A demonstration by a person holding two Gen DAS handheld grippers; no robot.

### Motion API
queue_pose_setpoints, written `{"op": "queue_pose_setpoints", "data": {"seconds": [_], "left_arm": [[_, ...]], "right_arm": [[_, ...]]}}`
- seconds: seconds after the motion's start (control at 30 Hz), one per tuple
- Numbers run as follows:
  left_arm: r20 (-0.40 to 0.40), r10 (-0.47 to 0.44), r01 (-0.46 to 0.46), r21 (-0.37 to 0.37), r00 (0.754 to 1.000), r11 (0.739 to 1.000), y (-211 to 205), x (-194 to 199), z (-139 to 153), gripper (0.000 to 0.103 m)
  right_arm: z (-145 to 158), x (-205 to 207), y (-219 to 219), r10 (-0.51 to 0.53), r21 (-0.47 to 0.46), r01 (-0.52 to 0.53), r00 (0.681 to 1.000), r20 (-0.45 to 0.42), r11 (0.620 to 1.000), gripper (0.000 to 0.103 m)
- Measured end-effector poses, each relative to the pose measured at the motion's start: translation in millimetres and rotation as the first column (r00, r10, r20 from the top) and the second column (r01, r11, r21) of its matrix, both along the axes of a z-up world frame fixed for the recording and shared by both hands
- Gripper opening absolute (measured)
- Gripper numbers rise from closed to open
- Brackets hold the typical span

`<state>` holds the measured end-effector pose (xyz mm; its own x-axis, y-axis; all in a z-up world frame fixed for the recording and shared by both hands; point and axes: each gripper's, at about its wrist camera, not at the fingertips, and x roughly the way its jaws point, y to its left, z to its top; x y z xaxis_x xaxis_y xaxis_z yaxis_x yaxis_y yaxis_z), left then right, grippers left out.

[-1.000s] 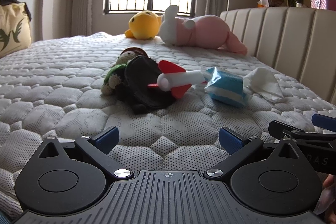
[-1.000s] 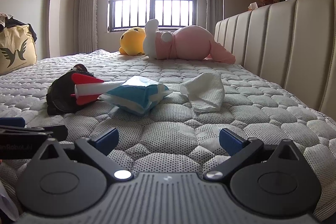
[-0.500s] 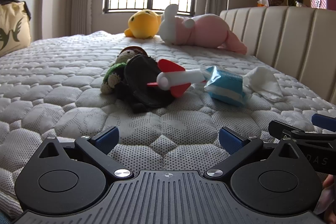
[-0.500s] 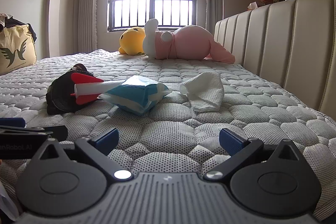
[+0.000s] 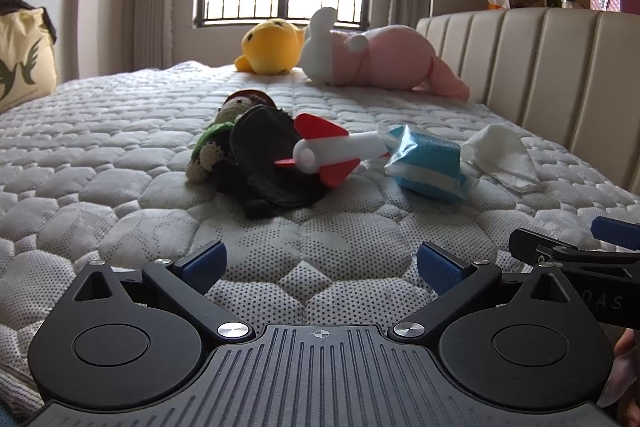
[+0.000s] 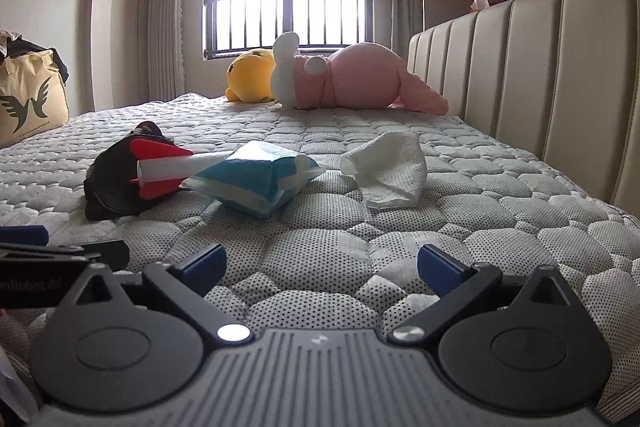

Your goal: Organize soft objects

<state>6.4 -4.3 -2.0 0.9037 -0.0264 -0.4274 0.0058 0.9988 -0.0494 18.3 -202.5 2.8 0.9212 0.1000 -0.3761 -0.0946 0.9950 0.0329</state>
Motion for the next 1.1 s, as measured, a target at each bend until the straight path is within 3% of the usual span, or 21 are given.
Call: {"op": "queue_pose_setpoints", "data": {"seconds": [0.47, 0.63, 0.8, 0.87, 0.97, 1.1], "left_arm": [[-0.046, 0.006, -0.005, 0.023, 0.999, 1.0, -4, 20, 8, 0.103], [-0.077, -0.063, 0.059, -0.045, 0.995, 0.997, -1, 33, 21, 0.103], [-0.078, -0.139, 0.13, -0.113, 0.987, 0.985, -3, 46, 32, 0.103], [-0.043, -0.197, 0.192, -0.105, 0.979, 0.976, -12, 51, 39, 0.103], [0.002, -0.284, 0.283, -0.083, 0.959, 0.956, -28, 60, 48, 0.103], [-0.025, -0.356, 0.356, -0.012, 0.934, 0.935, -59, 88, 47, 0.103]], "right_arm": [[13, 19, -3, 0.076, 0.013, -0.076, 0.997, -0.027, 0.997, 0.103], [22, 31, -16, 0.087, -0.051, -0.088, 0.996, -0.013, 0.995, 0.103], [24, 55, -46, 0.122, 0.009, -0.121, 0.99, -0.07, 0.993, 0.103], [25, 64, -56, 0.138, 0.026, -0.137, 0.989, -0.06, 0.99, 0.1], [30, 82, -63, 0.141, -0.025, -0.141, 0.99, -0.011, 0.99, 0.095], [33, 116, -73, 0.112, -0.073, -0.11, 0.994, 0.019, 0.991, 0.098]]}}
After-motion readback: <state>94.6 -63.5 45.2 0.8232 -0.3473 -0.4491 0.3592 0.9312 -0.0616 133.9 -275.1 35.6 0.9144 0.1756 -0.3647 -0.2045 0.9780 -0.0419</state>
